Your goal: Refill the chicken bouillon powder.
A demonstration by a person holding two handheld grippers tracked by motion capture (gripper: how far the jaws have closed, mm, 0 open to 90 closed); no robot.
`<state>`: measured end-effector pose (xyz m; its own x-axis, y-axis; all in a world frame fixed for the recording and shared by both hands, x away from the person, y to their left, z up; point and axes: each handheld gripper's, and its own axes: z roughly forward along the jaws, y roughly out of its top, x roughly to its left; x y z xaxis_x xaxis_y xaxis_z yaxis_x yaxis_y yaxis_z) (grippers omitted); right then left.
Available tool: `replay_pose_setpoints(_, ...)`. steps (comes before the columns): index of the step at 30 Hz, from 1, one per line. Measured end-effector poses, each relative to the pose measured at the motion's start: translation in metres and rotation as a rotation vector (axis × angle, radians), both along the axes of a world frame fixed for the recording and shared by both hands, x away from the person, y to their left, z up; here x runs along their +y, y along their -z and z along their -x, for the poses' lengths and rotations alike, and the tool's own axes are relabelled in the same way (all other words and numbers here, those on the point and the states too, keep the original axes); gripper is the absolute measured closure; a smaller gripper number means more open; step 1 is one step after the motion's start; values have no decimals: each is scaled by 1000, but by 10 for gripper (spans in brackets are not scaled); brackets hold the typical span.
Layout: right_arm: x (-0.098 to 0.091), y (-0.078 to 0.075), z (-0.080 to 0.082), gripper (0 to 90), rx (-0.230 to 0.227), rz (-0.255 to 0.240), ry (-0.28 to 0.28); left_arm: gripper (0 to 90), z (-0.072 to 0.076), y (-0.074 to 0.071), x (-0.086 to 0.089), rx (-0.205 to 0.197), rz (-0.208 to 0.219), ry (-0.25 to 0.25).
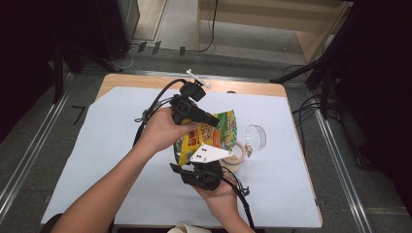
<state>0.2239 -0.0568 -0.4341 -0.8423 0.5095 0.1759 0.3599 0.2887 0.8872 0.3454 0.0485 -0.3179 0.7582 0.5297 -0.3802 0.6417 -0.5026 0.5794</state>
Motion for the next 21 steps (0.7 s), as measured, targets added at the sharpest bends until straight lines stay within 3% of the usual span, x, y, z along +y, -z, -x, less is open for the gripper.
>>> replay_pose_setpoints(21,0,-1,0,685,-4,-1,0,831,1,-1,-1,-5,-4,3)
